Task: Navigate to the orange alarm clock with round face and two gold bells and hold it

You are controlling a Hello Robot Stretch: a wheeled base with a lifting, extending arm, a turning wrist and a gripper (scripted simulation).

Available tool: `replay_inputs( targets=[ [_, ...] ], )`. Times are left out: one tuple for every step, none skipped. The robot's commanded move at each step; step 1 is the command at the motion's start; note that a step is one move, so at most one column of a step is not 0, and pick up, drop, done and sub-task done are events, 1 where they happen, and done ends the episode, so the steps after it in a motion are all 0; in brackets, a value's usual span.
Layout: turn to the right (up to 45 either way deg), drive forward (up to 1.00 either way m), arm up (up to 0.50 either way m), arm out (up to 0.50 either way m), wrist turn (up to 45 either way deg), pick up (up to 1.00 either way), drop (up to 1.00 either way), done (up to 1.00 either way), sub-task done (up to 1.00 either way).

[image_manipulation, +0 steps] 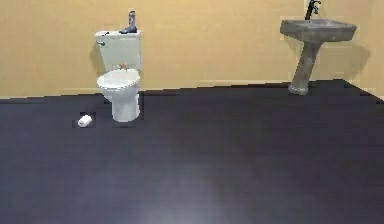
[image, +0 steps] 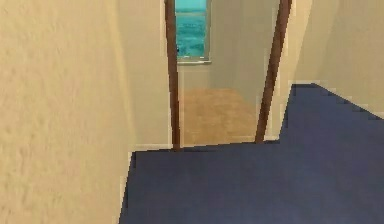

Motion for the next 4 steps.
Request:
replay_inputs(
  targets=[
    [45.0,0.00,0.00,0.00,0.0,0.00,0.00,0.00,0.00],
    [36.0,0.00,0.00,0.00,0.0,0.00,0.00,0.00,0.00],
    [0.0,0.10,0.00,0.00,0.0,0.00,0.00,0.00,0.00],
    [-45.0,0.00,0.00,0.00,0.0,0.00,0.00,0.00,0.00]
  ],
)
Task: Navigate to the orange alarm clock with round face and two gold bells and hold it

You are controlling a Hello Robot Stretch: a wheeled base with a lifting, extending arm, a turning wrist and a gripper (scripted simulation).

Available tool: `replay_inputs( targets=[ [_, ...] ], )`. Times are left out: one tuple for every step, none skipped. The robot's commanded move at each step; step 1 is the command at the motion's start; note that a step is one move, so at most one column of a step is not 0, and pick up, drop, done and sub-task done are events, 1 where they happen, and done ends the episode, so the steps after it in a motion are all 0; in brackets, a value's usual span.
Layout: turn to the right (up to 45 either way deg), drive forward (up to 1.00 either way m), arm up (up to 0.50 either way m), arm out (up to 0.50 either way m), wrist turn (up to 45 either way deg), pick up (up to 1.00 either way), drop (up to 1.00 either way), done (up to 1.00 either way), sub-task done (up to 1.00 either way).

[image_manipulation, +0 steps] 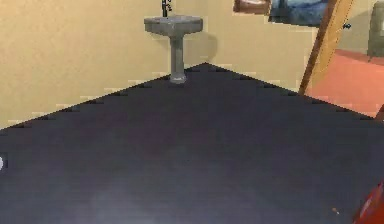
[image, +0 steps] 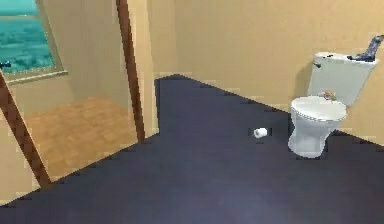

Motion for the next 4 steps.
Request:
replay_inputs(
  targets=[
    [-27.0,0.00,0.00,0.00,0.0,0.00,0.00,0.00,0.00],
    [0.0,1.00,0.00,0.00,0.0,0.00,0.00,0.00,0.00],
    [-6.0,0.00,0.00,0.00,0.0,0.00,0.00,0.00,0.00],
    [0.0,0.75,0.00,0.00,0.0,0.00,0.00,0.00,0.00]
  ],
)
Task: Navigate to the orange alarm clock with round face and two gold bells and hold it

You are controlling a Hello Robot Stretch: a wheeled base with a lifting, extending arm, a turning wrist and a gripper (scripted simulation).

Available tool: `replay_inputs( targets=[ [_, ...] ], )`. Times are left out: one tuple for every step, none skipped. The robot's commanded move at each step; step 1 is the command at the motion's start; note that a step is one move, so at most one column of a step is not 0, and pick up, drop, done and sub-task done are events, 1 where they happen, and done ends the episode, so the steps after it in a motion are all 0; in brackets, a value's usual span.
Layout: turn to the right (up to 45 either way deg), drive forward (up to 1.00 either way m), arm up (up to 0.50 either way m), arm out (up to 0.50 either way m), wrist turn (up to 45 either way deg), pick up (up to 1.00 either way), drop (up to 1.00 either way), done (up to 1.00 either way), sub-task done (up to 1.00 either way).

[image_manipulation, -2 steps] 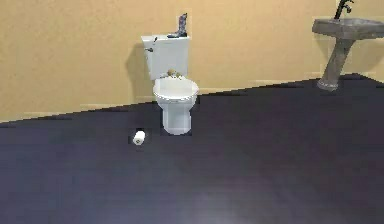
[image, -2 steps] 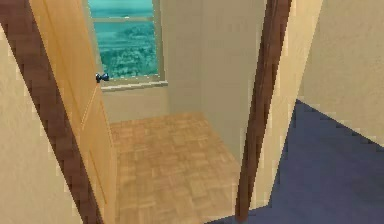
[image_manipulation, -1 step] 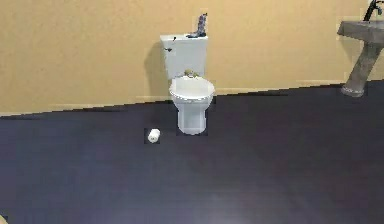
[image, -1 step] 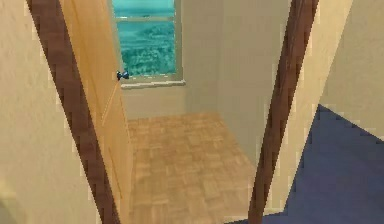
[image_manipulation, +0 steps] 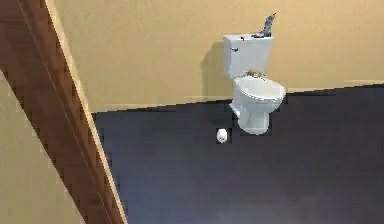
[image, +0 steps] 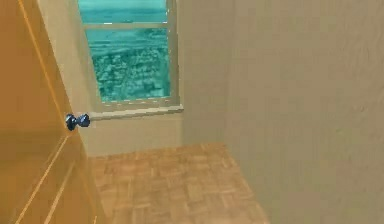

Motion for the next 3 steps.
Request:
replay_inputs(
  targets=[
    [-18.0,0.00,0.00,0.00,0.0,0.00,0.00,0.00,0.00],
    [0.0,1.00,0.00,0.00,0.0,0.00,0.00,0.00,0.00],
    [-6.0,0.00,0.00,0.00,0.0,0.00,0.00,0.00,0.00]
  ],
)
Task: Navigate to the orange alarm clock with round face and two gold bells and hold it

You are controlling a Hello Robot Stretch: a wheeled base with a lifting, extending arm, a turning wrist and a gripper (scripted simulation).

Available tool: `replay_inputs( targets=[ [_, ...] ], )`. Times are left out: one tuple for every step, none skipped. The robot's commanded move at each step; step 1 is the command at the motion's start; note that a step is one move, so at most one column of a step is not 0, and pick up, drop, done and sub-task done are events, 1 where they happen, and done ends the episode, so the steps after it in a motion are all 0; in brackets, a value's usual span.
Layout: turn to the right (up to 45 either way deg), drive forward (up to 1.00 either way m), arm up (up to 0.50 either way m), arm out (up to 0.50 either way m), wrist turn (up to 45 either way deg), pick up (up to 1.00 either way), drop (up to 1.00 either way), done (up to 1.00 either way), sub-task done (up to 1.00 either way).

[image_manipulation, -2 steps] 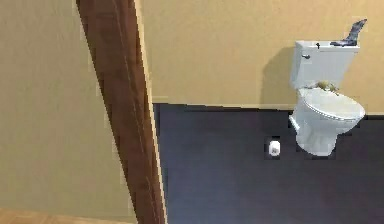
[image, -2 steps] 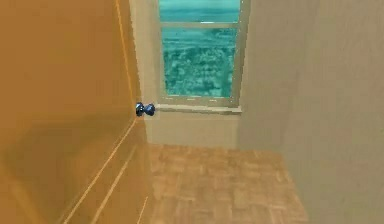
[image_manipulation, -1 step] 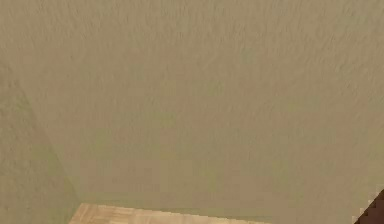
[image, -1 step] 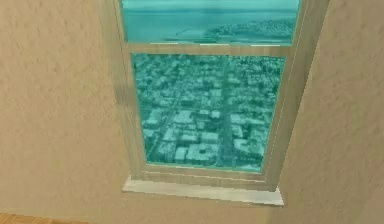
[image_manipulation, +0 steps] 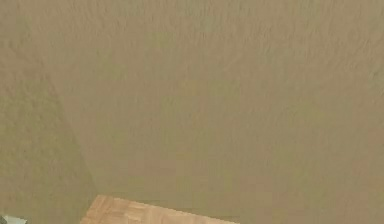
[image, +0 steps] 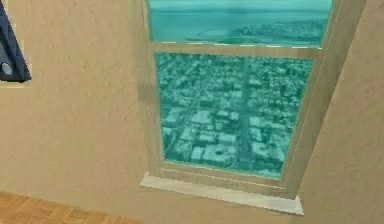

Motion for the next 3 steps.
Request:
replay_inputs(
  targets=[
    [0.0,0.45,0.00,0.00,0.0,0.00,0.00,0.00,0.00],
    [-45.0,0.00,0.00,0.00,0.0,0.00,0.00,0.00,0.00],
    [-30.0,0.00,0.00,0.00,0.0,0.00,0.00,0.00,0.00]
  ],
)
